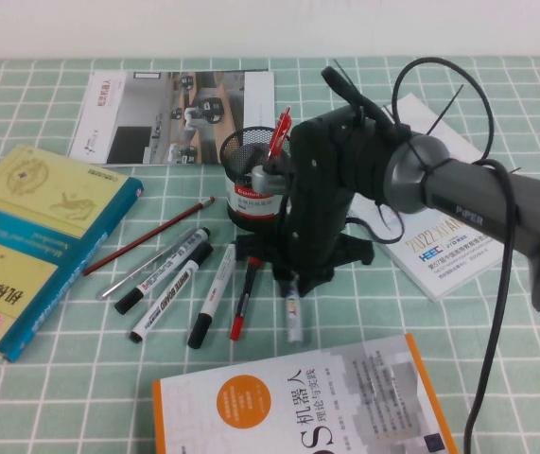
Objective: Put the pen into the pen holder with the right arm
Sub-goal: Pick up the pen on the table, then place the pen onto the pen holder
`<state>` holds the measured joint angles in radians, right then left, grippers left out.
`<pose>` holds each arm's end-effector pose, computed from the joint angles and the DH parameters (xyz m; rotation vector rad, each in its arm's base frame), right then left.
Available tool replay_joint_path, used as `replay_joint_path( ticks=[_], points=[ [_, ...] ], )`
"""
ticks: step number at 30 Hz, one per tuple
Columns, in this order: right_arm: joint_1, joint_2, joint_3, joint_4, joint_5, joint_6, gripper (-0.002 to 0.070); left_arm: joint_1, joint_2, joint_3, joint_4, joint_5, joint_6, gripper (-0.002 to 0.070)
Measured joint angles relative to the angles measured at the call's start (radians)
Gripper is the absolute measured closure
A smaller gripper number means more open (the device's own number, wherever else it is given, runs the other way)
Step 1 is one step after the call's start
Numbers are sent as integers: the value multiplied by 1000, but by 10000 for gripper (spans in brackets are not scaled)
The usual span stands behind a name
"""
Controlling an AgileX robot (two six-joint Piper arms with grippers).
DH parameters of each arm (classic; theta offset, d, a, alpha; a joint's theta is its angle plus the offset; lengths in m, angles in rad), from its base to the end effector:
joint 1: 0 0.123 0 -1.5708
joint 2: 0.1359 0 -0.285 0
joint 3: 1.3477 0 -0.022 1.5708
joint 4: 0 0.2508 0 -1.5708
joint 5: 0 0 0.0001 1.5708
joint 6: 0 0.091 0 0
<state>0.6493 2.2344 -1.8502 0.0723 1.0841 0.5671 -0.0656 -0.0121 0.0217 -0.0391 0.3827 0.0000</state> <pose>0.3690 0.2874 0.1801 -0.0821 3.0131 0.2469 0.0521 -0.0048 0.1722 0.0376 1.8761 -0.0838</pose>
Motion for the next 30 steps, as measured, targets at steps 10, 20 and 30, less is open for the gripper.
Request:
replay_joint_path(
  ticks=[10,20,30],
  points=[
    [-70,-149,19,-165,128,-48,563,0,0,0,0,0,0,681],
    [-98,-515,171,-223,-192,-134,563,0,0,0,0,0,0,681],
    [-98,-591,586,-211,-1084,-190,563,0,0,0,0,0,0,681]
  ],
)
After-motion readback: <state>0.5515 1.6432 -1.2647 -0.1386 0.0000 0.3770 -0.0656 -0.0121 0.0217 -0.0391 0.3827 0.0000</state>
